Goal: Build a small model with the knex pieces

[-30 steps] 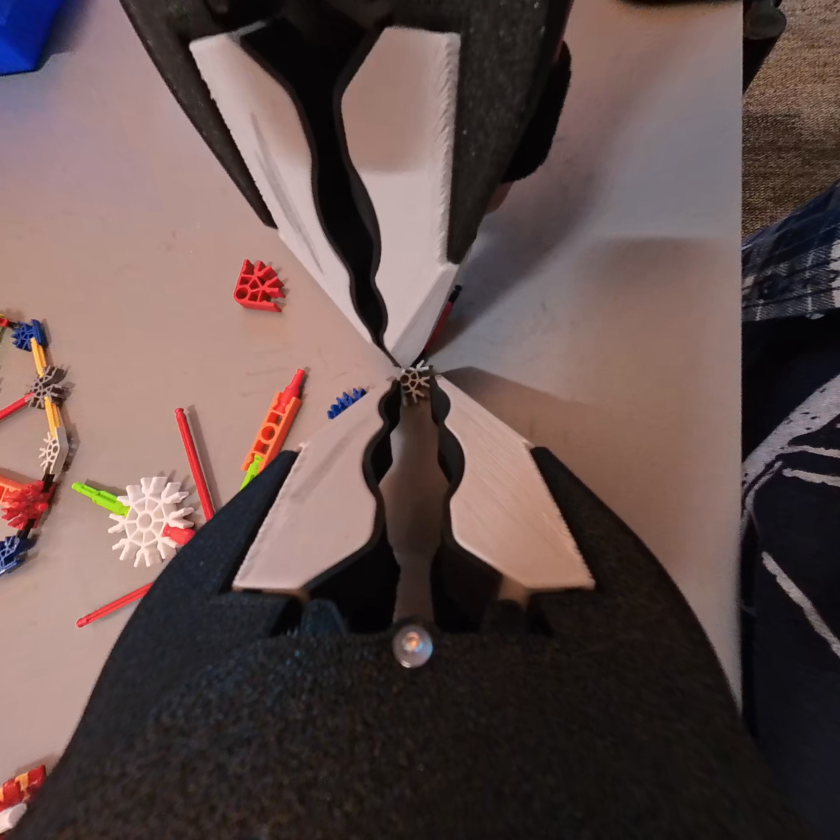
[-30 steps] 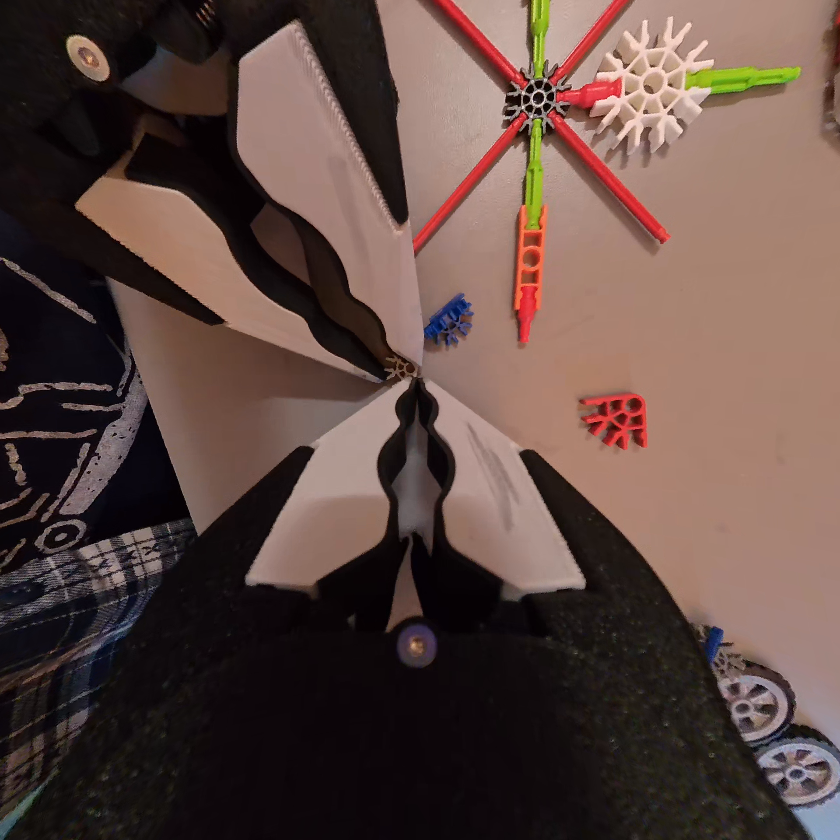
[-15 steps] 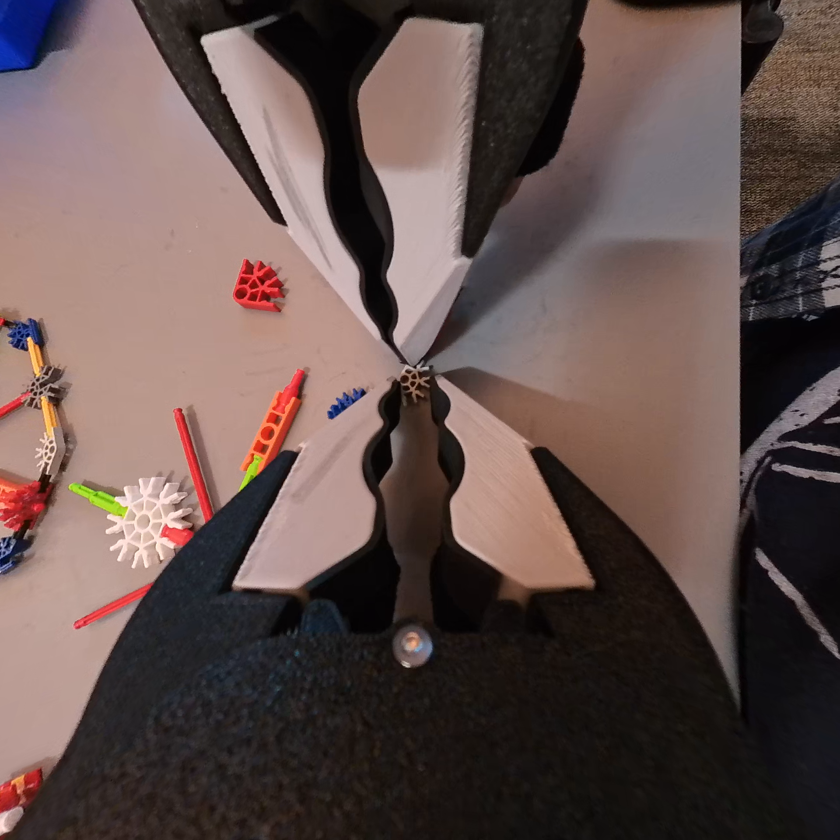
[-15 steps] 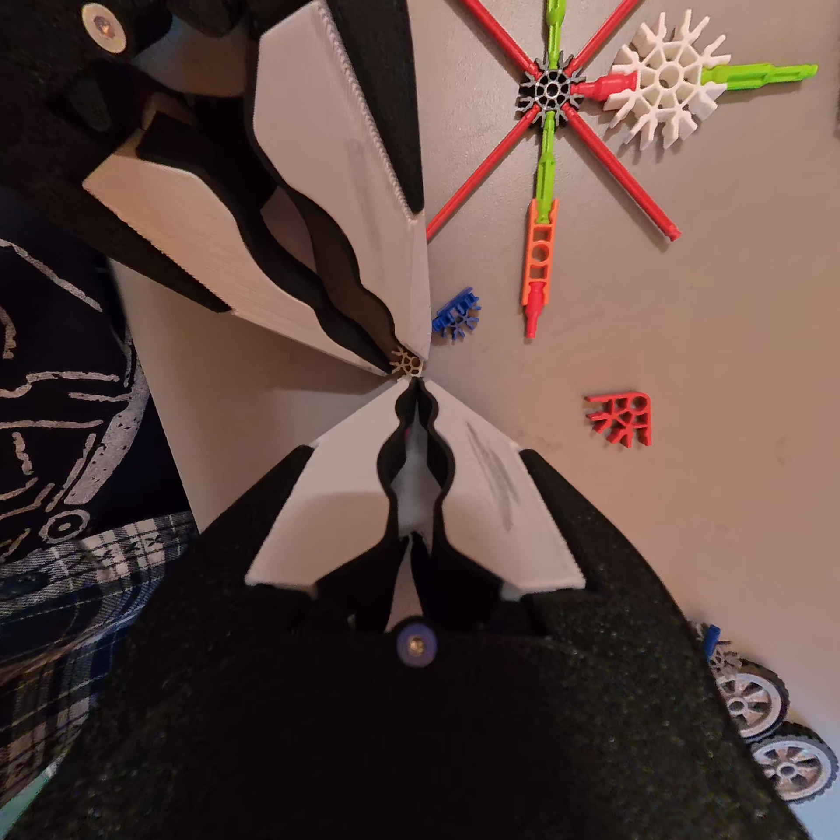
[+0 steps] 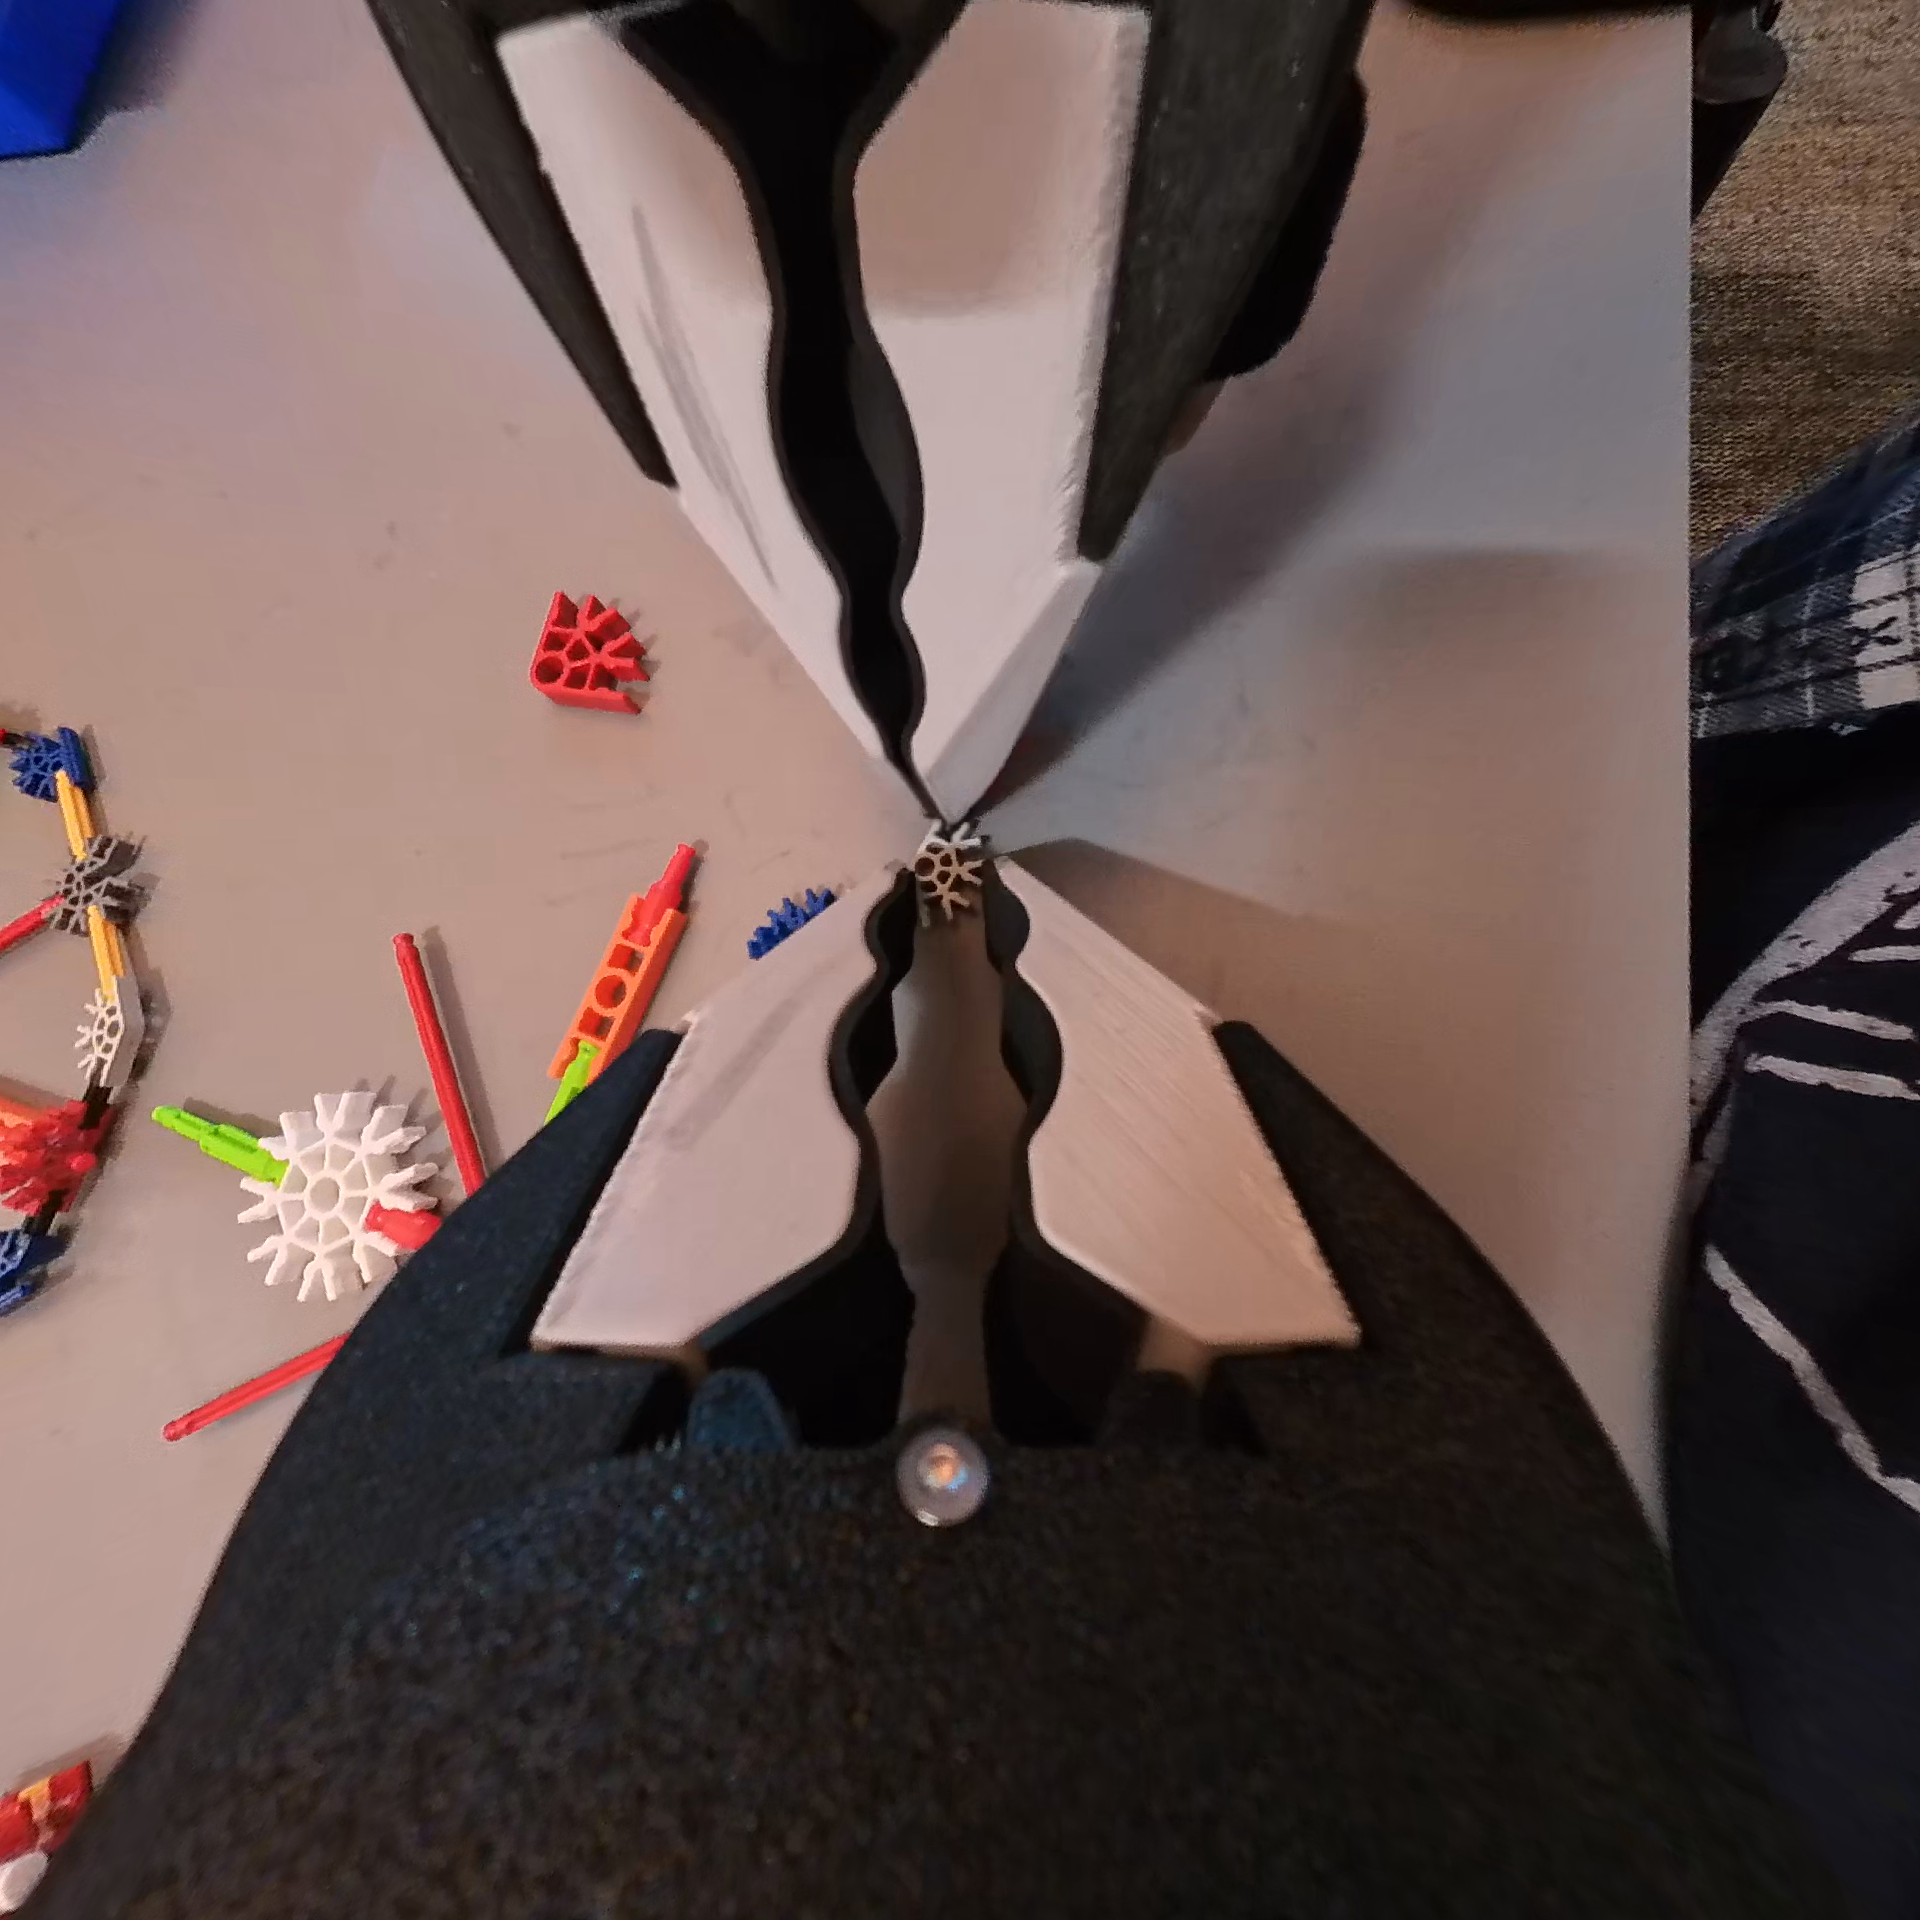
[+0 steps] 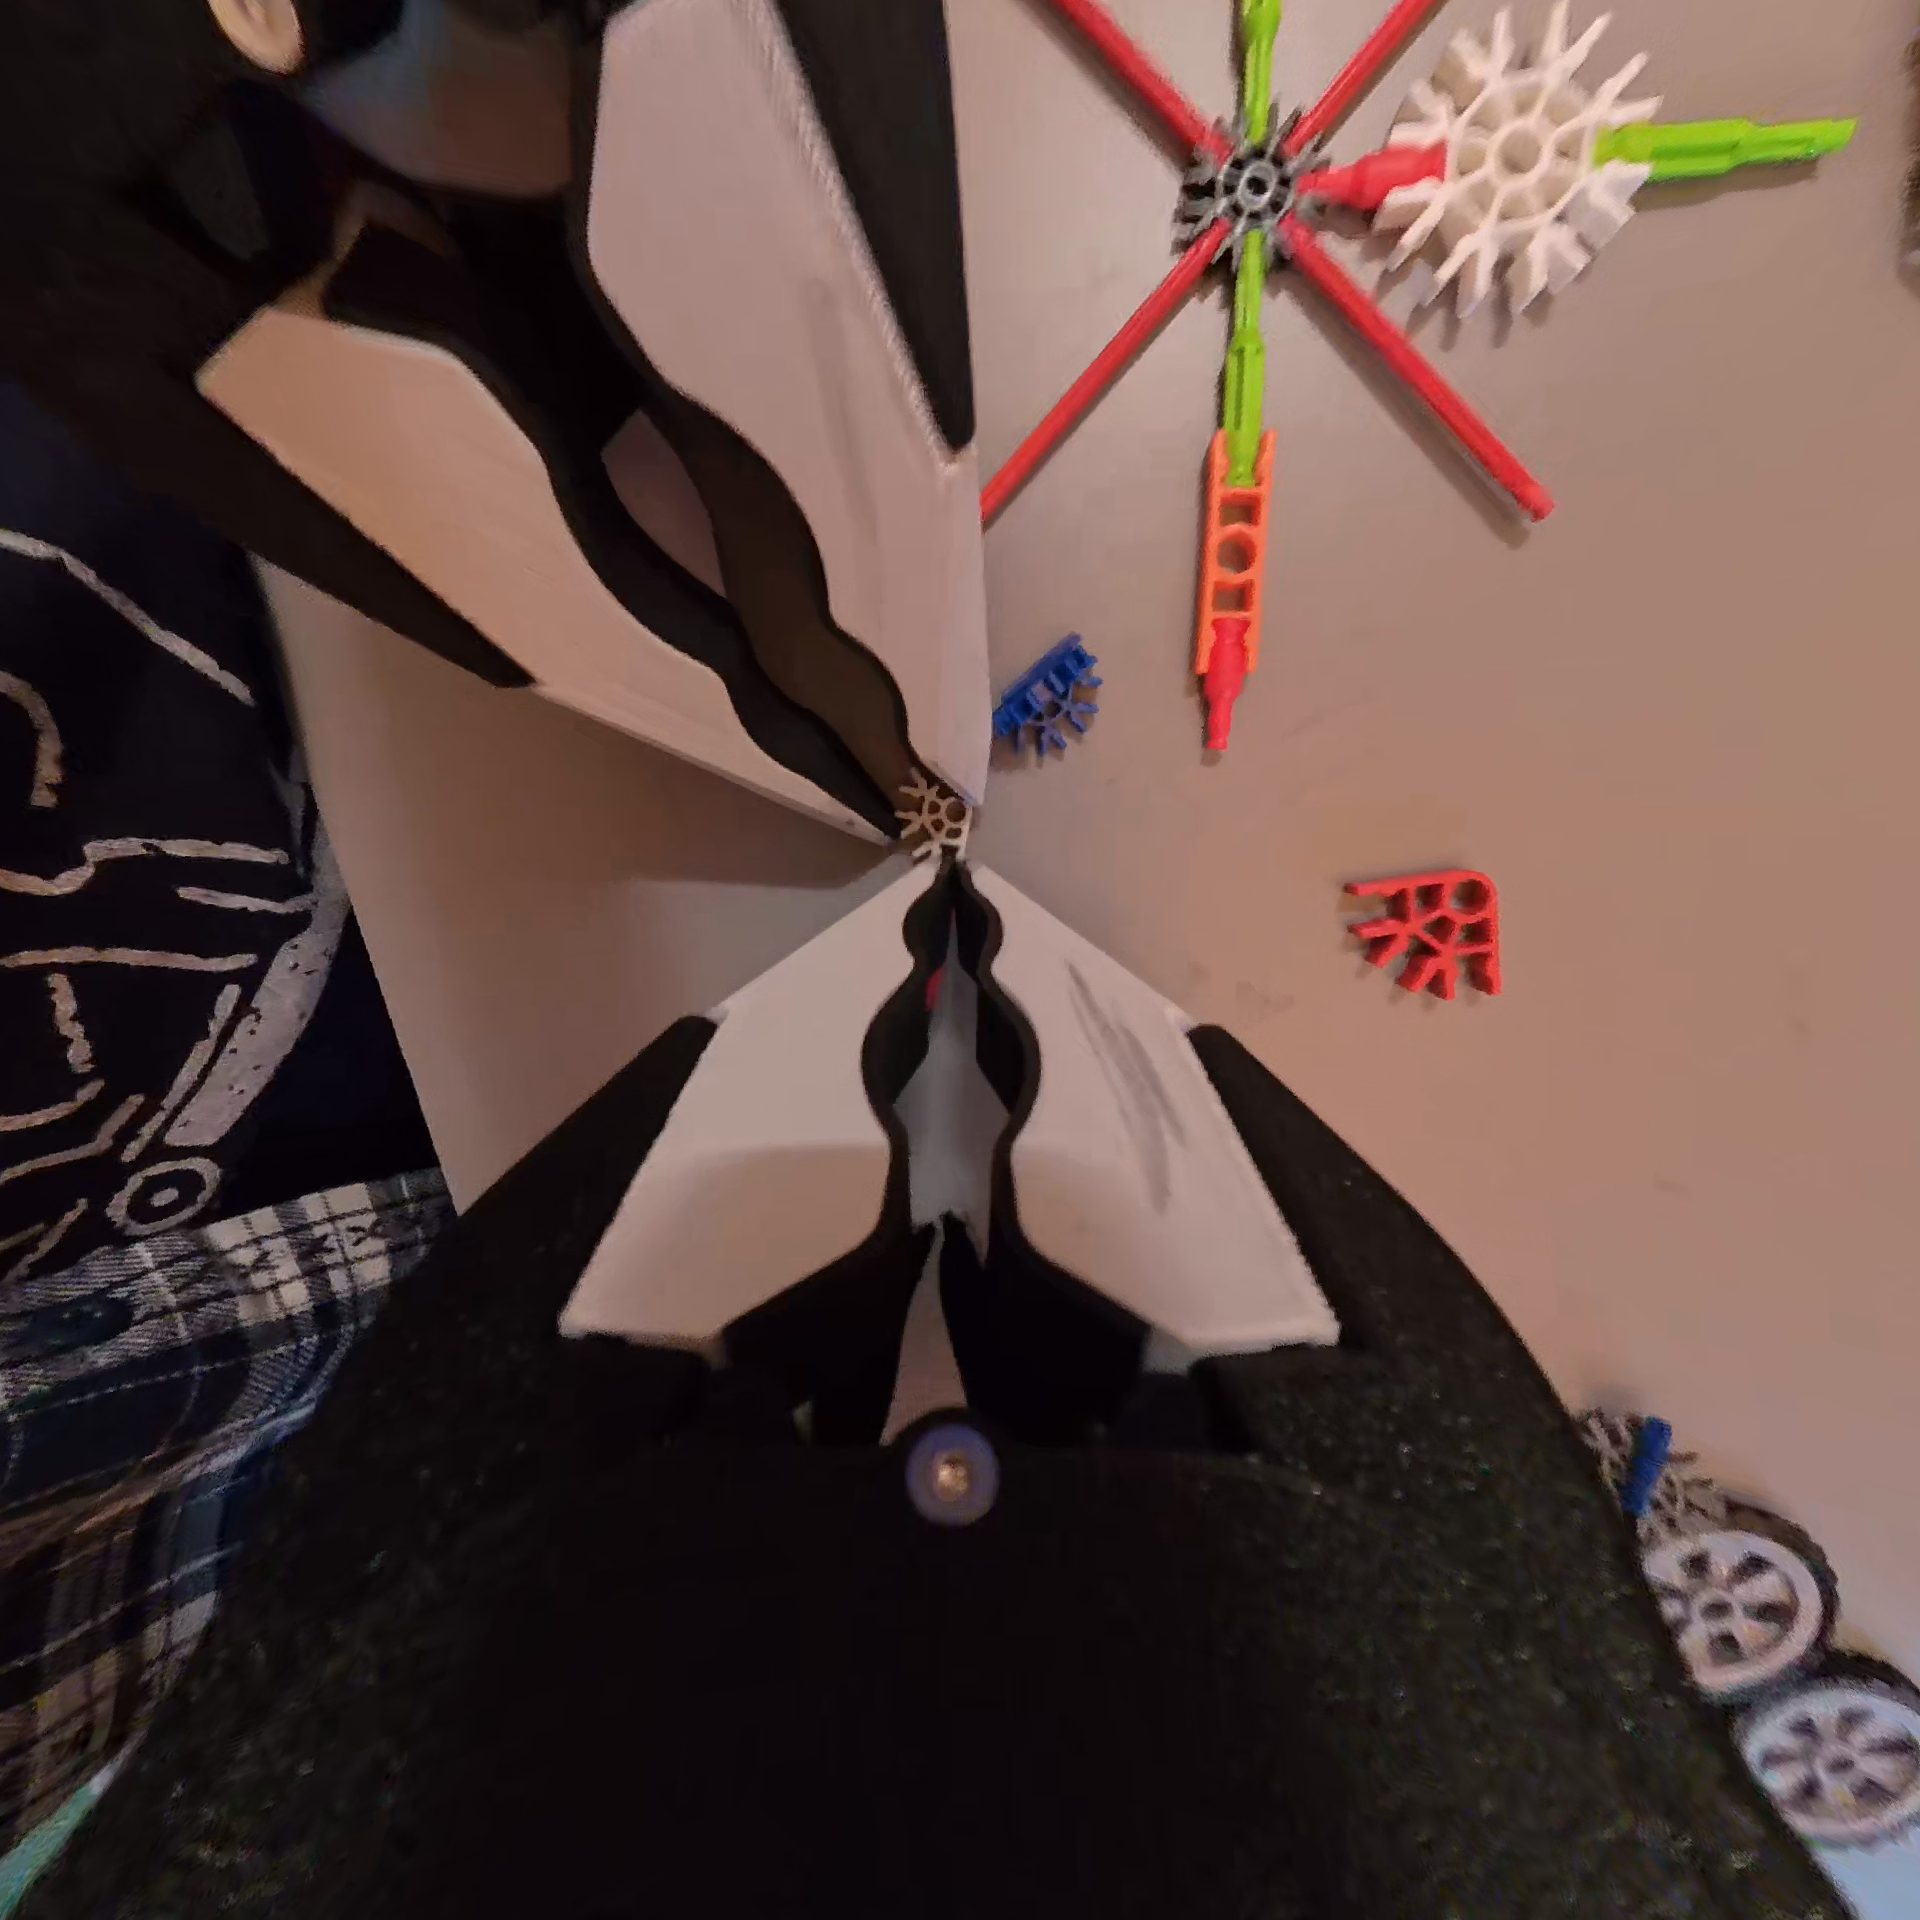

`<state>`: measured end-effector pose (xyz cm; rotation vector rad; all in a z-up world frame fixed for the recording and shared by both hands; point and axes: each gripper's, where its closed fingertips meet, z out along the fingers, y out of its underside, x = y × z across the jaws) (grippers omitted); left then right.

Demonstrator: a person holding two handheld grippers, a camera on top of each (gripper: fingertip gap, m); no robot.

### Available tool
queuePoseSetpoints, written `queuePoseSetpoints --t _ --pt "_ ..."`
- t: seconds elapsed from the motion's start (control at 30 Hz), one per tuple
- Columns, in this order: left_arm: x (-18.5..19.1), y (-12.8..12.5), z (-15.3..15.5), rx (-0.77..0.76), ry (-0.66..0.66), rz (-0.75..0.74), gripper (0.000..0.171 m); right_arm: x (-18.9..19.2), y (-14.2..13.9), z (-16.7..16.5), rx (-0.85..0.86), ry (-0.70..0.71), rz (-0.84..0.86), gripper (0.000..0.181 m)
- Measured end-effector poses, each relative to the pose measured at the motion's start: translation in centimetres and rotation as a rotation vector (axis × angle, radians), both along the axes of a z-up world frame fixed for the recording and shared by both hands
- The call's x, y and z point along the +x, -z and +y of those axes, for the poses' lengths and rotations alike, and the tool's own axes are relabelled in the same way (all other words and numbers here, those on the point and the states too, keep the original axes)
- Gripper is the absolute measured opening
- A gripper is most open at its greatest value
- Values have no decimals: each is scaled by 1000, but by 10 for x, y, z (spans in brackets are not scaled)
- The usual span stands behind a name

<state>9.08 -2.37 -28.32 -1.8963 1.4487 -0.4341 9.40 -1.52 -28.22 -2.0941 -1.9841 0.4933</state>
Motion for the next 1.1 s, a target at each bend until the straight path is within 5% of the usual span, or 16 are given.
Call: queuePoseSetpoints --t 1.1 --pt "-1 0 0 4 -1 2 12 -2 1 0 -27 -24 -58 0"
